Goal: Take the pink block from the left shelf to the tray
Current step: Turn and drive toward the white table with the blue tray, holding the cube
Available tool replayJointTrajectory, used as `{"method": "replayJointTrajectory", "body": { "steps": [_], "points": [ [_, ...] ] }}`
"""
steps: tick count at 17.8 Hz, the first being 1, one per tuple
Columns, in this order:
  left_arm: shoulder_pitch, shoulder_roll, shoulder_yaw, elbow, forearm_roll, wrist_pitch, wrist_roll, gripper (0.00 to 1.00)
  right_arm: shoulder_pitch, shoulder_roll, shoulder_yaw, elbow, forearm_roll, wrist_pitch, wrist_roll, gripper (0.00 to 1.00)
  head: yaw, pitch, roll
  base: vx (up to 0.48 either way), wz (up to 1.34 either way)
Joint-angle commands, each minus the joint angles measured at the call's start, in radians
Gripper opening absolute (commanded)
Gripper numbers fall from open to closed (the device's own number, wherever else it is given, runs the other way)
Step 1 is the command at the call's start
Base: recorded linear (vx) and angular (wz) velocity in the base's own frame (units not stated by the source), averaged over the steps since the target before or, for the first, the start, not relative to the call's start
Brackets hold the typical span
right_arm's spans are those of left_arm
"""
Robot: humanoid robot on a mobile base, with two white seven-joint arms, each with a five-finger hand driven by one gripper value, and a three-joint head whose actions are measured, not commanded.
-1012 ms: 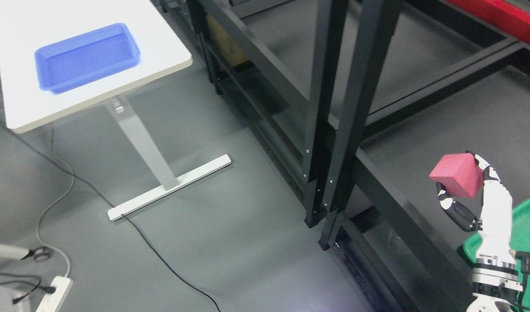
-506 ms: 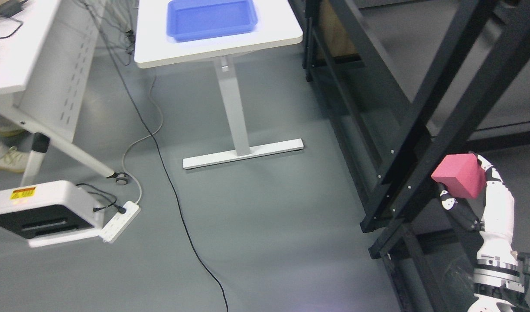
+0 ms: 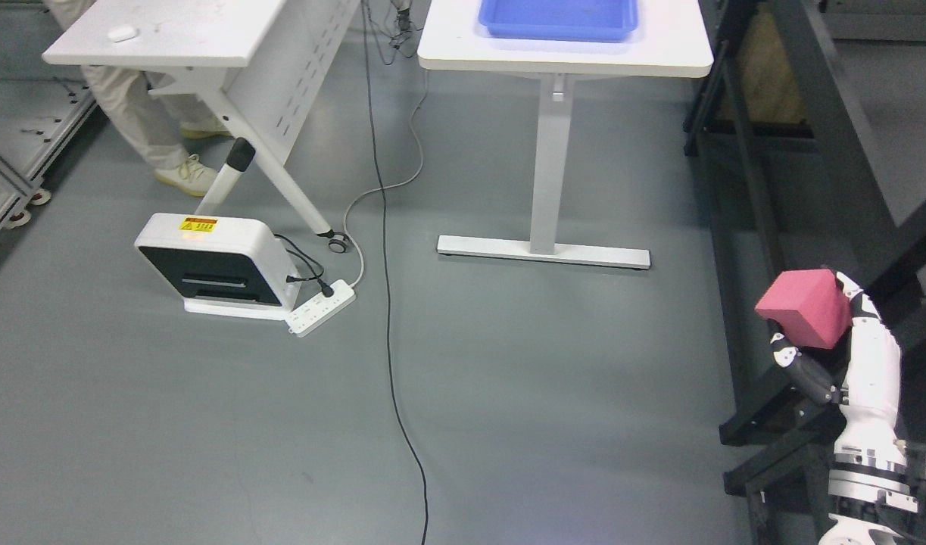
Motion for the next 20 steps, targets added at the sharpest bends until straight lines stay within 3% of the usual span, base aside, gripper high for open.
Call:
{"method": "replayJointTrajectory", "body": {
  "steps": [1,20],
  "points": [
    [0.009,0.017,0.000,0.000,-0.002,-0.001,-0.001,1.00,0.000,-0.017,0.004,0.001,-0.002,0.000,0.000,0.03,0.0000,0.000,0.000,-0.061,0.43],
    [0.009,0.017,0.000,0.000,-0.002,-0.001,-0.001,1.00,0.003,-0.017,0.013,0.001,-0.015,0.000,0.002,0.03,0.0000,0.000,0.000,0.030,0.16]
  ]
}}
